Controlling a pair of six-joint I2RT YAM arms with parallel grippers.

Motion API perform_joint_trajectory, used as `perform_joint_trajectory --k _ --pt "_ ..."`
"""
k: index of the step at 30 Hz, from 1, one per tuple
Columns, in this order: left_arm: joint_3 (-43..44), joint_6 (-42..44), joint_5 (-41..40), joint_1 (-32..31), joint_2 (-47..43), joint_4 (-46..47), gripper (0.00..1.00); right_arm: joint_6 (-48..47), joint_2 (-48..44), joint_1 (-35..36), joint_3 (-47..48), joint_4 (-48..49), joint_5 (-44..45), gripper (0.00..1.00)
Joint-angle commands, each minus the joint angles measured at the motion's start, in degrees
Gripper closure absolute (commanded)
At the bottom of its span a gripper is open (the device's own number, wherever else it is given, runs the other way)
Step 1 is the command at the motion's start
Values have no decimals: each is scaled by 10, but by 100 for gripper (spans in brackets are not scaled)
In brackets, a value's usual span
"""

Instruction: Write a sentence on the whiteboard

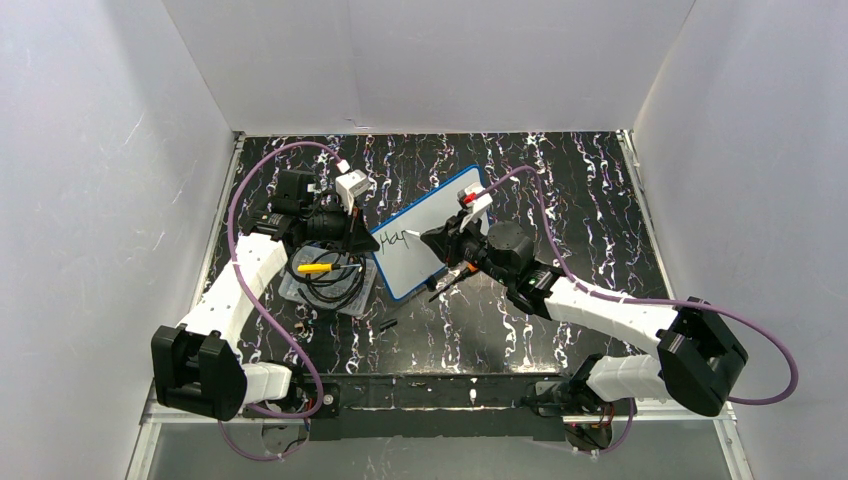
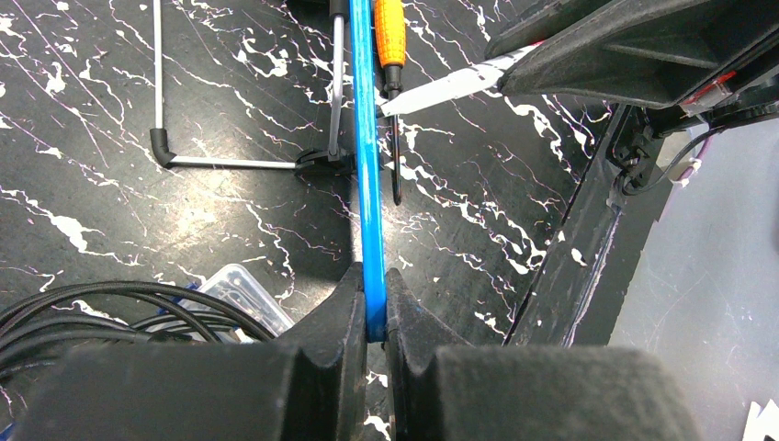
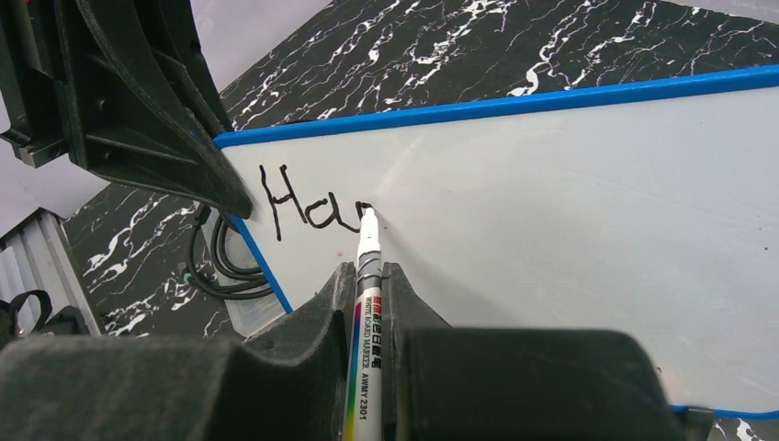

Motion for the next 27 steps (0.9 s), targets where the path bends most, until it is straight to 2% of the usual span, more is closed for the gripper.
perform_joint_trajectory --k 1,27 --pt "18 -12 59 -3 -17 -22 100 -3 -5 -2 9 24 52 99" --pt "19 -13 59 -2 -20 -21 100 19 0 -1 -14 13 5 99"
